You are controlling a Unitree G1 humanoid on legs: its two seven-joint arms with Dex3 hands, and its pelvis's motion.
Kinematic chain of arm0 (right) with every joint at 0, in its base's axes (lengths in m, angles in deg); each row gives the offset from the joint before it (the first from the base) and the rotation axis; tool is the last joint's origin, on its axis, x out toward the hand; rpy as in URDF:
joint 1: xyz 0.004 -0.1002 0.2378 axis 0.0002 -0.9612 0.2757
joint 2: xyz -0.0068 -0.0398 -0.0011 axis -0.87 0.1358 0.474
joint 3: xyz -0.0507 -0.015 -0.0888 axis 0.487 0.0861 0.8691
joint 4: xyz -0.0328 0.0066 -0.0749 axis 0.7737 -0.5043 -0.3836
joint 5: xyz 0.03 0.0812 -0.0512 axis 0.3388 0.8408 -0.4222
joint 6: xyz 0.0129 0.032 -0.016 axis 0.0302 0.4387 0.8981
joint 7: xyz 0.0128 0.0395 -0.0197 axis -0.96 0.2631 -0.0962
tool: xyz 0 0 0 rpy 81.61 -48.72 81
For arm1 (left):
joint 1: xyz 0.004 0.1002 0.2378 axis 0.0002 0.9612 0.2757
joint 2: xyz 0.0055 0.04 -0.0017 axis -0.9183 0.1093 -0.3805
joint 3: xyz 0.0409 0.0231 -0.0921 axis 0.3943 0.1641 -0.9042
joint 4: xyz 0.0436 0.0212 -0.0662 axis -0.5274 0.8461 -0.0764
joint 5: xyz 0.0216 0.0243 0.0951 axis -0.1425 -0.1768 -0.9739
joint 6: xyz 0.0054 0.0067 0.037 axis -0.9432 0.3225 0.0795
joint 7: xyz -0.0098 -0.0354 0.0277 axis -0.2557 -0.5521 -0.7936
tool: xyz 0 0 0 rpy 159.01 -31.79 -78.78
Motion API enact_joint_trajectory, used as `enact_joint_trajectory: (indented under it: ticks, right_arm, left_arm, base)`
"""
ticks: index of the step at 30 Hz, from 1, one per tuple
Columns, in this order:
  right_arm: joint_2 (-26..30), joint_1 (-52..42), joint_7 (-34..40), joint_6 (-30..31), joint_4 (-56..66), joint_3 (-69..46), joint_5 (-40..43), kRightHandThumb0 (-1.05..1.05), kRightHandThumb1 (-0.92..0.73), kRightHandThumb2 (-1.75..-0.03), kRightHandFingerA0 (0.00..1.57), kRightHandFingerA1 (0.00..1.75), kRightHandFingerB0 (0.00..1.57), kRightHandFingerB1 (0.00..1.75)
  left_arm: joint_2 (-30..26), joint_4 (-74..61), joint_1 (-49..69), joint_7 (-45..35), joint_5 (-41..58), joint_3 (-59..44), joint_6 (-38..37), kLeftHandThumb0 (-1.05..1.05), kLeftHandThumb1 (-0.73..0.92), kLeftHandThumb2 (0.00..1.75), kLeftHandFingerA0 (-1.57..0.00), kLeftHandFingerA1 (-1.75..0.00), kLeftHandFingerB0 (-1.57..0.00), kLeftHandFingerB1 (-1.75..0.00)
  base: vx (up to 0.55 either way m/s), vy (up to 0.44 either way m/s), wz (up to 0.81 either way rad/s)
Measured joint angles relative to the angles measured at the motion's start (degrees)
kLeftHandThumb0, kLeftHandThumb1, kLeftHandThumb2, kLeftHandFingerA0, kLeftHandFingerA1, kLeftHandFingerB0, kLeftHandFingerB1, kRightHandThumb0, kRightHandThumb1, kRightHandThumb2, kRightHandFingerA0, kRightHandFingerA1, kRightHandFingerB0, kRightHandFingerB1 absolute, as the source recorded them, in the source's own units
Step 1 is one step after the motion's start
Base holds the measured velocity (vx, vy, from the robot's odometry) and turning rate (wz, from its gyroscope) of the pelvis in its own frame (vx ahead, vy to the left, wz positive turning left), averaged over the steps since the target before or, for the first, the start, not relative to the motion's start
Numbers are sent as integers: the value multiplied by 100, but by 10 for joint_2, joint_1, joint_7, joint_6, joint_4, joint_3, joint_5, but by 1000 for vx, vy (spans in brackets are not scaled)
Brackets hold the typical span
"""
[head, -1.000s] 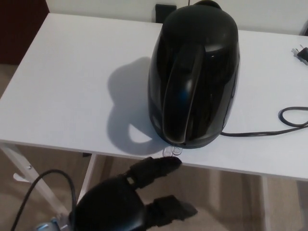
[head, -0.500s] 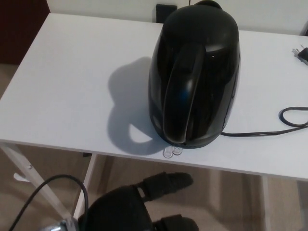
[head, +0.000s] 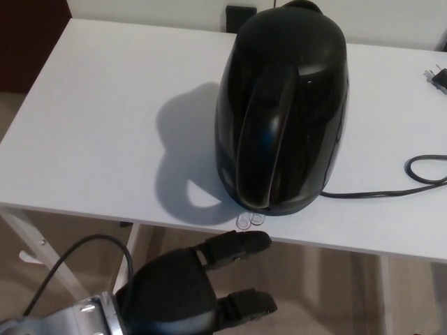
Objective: The robot walk towards a table in front and click the button on the base of the boilling pot using its left middle finger
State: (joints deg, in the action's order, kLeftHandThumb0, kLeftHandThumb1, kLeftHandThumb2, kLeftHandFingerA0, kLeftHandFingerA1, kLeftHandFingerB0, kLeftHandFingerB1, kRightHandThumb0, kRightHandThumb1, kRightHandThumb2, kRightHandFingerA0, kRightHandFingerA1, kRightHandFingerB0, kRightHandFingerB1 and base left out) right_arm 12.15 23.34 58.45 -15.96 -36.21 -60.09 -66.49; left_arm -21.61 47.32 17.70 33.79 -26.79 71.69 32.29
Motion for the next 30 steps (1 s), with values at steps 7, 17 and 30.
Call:
enact_joint_trajectory:
  ticks: [7,17,30]
  right_arm:
    - [0,1,0,1,-4,-1,1,-40,-66,-59,67,44,36,33]
    - [0,1,0,1,-7,-5,2,-40,-65,-59,67,44,35,33]
    - [0,0,1,6,-2,-6,3,-40,-65,-59,65,43,34,33]
  left_arm:
    - [6,18,-9,9,-16,3,2,-71,79,65,-34,-31,-33,-31]
    - [12,33,-11,21,-24,9,3,-78,66,100,-30,-47,-22,-43]
    - [17,59,-37,19,-26,9,10,-71,79,64,-31,-32,-28,-31]
  base:
    - [0,0,0]
    - [0,0,0]
    - [0,0,0]
